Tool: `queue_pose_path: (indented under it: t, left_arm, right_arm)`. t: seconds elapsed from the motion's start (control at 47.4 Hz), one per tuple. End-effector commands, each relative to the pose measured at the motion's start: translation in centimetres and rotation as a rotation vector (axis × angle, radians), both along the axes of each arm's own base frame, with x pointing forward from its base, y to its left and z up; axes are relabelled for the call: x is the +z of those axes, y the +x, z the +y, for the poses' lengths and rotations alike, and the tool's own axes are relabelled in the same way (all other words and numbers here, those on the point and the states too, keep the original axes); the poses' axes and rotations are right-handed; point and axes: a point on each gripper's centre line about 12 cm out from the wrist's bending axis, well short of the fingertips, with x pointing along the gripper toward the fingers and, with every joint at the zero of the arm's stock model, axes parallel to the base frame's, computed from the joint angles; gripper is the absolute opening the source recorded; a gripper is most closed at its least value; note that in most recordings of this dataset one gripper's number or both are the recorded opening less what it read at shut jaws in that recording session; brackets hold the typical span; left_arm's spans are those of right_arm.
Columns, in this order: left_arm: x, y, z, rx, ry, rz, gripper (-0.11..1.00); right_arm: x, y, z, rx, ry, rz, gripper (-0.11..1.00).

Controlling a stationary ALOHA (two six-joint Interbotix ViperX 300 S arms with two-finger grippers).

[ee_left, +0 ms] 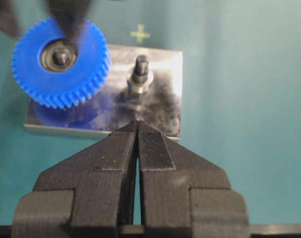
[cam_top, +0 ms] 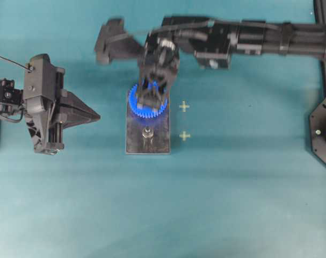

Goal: Fit the large gear onto the shaft.
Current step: 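Lower the gear onto the upper shaft, aligning the bearing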

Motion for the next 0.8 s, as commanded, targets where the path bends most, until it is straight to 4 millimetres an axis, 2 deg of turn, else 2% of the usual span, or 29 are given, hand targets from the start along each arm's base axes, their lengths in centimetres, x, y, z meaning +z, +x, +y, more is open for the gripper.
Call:
queue_pose_path:
  t: [0.0, 0.232, 0.338, 0.57, 0.781]
  left_arm:
    - [0.7, 0.1, 0.0, -0.003, 0.003, -0.026, 0.0]
    - [0.7, 0.1, 0.0, -0.002, 0.001, -0.026, 0.0]
    - [0.7, 0.1, 0.0, -0.002, 0.001, -0.026, 0.0]
    - [0.7, 0.1, 0.0, -0.002, 0.0, -0.026, 0.0]
    - [0.8, 0.2, 0.0, 0.0, -0.003, -0.029, 0.0]
  right_arm:
    - [1.2, -0.3, 0.2, -0.008, 0.002, -0.019, 0.78]
    - [0.3, -1.7, 0.1, -0.019, 0.009, 0.019, 0.78]
    - [0.8, -1.8, -0.4, -0.03, 0.006, 0.004, 0.78]
    - [2.1, -0.6, -0.8, -0.034, -0.005, -0.051, 0.78]
    - [2.0, 1.0, -0.3, -0.013, -0.007, -0.063, 0.78]
